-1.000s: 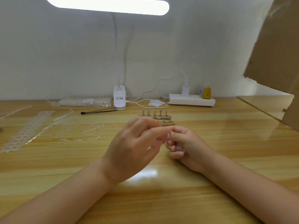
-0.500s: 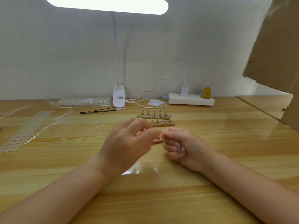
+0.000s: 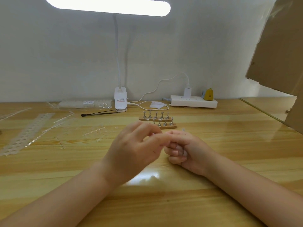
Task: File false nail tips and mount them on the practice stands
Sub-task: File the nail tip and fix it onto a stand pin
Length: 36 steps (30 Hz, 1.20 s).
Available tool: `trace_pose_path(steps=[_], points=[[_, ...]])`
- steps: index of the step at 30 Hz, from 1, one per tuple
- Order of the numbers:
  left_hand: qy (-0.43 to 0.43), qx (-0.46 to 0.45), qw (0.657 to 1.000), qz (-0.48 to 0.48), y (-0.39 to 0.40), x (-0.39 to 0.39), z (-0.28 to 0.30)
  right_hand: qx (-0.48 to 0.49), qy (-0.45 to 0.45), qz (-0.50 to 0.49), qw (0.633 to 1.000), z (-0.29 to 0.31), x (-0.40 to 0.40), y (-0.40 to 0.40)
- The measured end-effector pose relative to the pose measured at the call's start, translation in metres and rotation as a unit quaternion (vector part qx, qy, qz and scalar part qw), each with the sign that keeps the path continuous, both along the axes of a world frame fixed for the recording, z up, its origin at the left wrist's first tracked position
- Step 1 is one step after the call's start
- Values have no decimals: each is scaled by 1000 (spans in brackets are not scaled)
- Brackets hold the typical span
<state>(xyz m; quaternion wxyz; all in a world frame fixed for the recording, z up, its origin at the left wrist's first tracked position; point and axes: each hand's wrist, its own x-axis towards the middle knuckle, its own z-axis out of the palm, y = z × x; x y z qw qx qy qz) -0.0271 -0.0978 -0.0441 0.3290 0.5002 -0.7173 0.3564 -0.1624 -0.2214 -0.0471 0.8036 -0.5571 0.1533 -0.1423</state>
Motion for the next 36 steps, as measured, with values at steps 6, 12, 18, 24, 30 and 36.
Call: trace_pose_path(steps=[6, 12, 18, 24, 30, 36], points=[[43, 16, 997, 62, 0, 13, -1, 22, -8, -20, 1000, 2, 0, -1], [291, 244, 925, 22, -1, 3, -7, 59, -15, -81, 995, 2, 2, -1], [243, 279, 917, 149, 3, 13, -3, 54, -3, -78, 995, 3, 1, 0], [162, 151, 958, 181, 4, 14, -2, 50, 1, -84, 995, 3, 1, 0], [144, 242, 938, 201, -2, 16, -12, 30, -2, -79, 996, 1, 2, 0], [170, 124, 969, 130, 1, 13, -8, 21, -12, -83, 996, -1, 3, -2]])
